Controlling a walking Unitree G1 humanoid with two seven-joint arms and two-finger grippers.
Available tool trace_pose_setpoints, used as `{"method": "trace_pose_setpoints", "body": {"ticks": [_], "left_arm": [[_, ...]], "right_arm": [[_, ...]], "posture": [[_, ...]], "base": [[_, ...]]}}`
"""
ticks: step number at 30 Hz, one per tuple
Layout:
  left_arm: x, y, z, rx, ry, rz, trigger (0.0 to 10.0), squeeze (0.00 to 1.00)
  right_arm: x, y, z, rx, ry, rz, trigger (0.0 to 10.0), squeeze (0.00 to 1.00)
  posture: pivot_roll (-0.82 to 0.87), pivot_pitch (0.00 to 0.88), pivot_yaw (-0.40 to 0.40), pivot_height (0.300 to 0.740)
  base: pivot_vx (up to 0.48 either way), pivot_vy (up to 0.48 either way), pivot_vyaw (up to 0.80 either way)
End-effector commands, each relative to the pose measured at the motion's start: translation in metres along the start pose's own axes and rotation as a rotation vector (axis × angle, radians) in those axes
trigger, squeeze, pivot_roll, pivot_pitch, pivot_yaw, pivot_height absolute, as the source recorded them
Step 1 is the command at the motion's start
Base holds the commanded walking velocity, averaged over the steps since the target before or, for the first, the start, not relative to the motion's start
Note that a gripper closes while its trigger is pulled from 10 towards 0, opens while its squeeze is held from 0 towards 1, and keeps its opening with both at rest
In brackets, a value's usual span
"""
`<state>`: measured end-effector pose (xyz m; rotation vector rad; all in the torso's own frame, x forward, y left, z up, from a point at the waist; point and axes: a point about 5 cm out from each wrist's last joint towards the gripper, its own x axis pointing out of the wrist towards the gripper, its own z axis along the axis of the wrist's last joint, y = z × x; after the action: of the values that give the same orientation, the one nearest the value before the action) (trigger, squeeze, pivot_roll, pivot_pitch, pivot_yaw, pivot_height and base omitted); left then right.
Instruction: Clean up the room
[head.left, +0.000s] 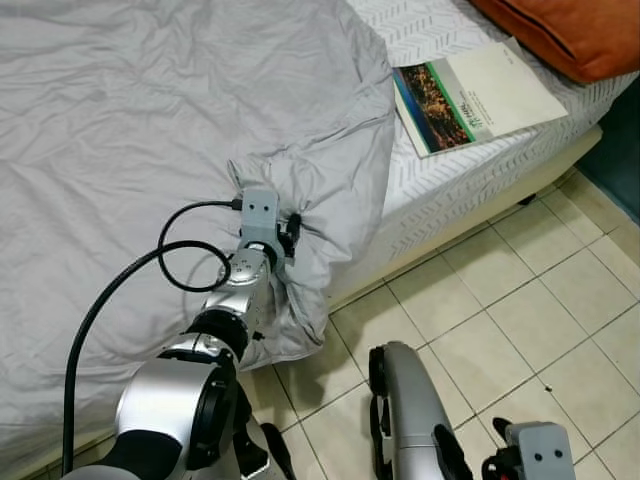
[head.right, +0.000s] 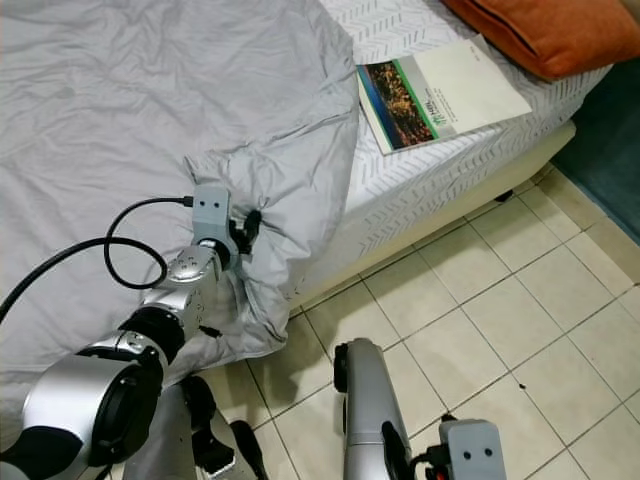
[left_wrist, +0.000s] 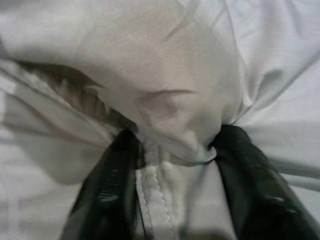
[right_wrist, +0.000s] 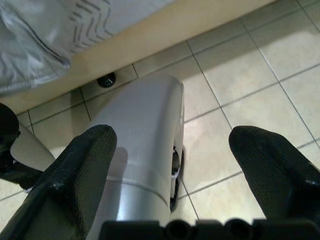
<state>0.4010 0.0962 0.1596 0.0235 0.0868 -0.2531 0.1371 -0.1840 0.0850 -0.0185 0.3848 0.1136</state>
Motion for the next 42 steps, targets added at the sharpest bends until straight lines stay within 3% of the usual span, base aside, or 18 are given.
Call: {"method": "trace_pose_setpoints", "body": {"ticks": [1,8,12,16,19,32,33,35,36,37,38,42], "left_arm": [[-0.003,-0.015,-0.019,0.037,0.089,-0.089,0.0,0.00],[-0.002,-0.034,-0.015,0.084,0.042,-0.234,0.0,0.00],[-0.008,-0.068,-0.021,0.167,0.015,-0.449,0.0,0.00],[-0.012,-0.084,-0.026,0.197,0.019,-0.557,0.0,0.00],[-0.020,-0.106,-0.032,0.234,0.028,-0.715,0.0,0.00],[-0.025,-0.136,-0.029,0.246,-0.001,-0.804,0.0,0.00],[-0.025,-0.138,-0.029,0.250,-0.005,-0.809,1.6,0.00],[-0.025,-0.138,-0.029,0.250,-0.005,-0.809,1.6,0.00],[-0.026,-0.140,-0.029,0.258,-0.005,-0.819,8.5,0.00],[-0.026,-0.140,-0.029,0.258,-0.005,-0.819,8.5,0.00],[-0.027,-0.143,-0.030,0.255,-0.004,-0.834,10.0,0.00],[-0.029,-0.149,-0.031,0.263,-0.001,-0.852,10.0,0.00]], "right_arm": [[-0.001,-0.001,-0.005,0.020,0.032,-0.011,10.0,0.00],[0.003,-0.001,-0.006,0.020,0.034,-0.006,10.0,0.00],[0.009,0.000,-0.006,0.019,0.032,0.001,10.0,0.00],[0.012,0.000,-0.005,0.018,0.028,0.005,10.0,0.00],[0.015,-0.002,-0.006,0.017,0.027,0.007,10.0,0.00],[0.017,-0.001,-0.009,0.020,0.030,-0.006,10.0,0.00],[0.017,-0.001,-0.009,0.020,0.029,-0.006,10.0,0.00],[0.017,-0.001,-0.009,0.020,0.029,-0.006,10.0,0.00],[0.017,-0.001,-0.010,0.020,0.028,-0.007,10.0,0.00],[0.017,-0.001,-0.010,0.020,0.028,-0.007,10.0,0.00],[0.017,-0.001,-0.010,0.021,0.027,-0.008,10.0,0.00],[0.018,-0.001,-0.009,0.020,0.025,-0.010,10.0,0.00]], "posture": [[-0.44,0.441,0.037,0.584],[-0.42,0.431,0.043,0.584],[-0.41,0.409,0.045,0.584],[-0.41,0.400,0.047,0.584],[-0.41,0.378,0.056,0.584],[-0.43,0.355,0.081,0.584],[-0.43,0.355,0.082,0.584],[-0.43,0.355,0.082,0.584],[-0.43,0.355,0.084,0.584],[-0.43,0.355,0.084,0.584],[-0.43,0.354,0.085,0.584],[-0.43,0.355,0.087,0.584]], "base": [[0.000,0.000,0.00],[0.000,0.000,0.00],[0.000,0.000,0.00],[0.000,0.000,0.00],[0.000,0.000,0.00],[0.000,-0.037,0.00],[0.000,-0.480,0.00],[0.000,-0.480,0.00],[0.000,-0.480,0.00],[0.000,-0.480,0.00],[0.000,-0.480,0.00],[0.000,-0.480,0.00]]}}
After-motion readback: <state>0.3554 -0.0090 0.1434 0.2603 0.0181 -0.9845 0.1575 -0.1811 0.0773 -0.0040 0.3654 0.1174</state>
